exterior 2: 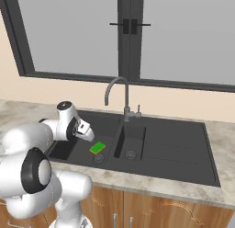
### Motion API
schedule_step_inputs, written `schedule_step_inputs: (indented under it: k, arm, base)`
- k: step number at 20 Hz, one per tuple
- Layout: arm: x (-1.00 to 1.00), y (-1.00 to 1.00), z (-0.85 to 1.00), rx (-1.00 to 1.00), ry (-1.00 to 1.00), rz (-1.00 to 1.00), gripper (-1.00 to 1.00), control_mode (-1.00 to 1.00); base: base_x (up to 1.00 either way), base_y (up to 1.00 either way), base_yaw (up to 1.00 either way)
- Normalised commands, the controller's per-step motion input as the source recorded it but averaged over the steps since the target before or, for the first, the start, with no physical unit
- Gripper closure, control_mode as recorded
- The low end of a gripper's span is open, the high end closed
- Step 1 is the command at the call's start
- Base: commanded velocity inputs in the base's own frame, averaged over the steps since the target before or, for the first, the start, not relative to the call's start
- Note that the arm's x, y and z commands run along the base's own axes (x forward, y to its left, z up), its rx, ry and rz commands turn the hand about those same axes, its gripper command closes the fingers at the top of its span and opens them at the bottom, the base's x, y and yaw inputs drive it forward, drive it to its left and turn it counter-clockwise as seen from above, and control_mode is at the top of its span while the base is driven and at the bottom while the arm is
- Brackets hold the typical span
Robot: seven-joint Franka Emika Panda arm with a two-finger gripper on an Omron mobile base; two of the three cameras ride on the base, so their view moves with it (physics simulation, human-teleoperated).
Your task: Pick up the sponge and bar soap from the sink, and place them back in the shelves.
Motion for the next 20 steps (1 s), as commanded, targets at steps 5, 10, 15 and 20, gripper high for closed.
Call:
schedule_step_inputs:
  k: [5,10,15,20]
  arm:
    - [0.2,-0.13,-0.27,0.04,-0.02,-0.09,-1.0,-1.0]
    - [0.23,-0.01,-0.25,0.01,0.0,-0.06,-1.0,-1.0]
    - [0.3,0.0,-0.24,0.0,0.0,-0.06,-1.0,-1.0]
    - [0.32,0.0,-0.28,0.0,0.0,-0.06,-1.0,-1.0]
  base:
    - [0.0,0.0,0.0]
    - [0.0,0.0,0.0]
    - [0.0,0.0,0.0]
    - [0.0,0.0,0.0]
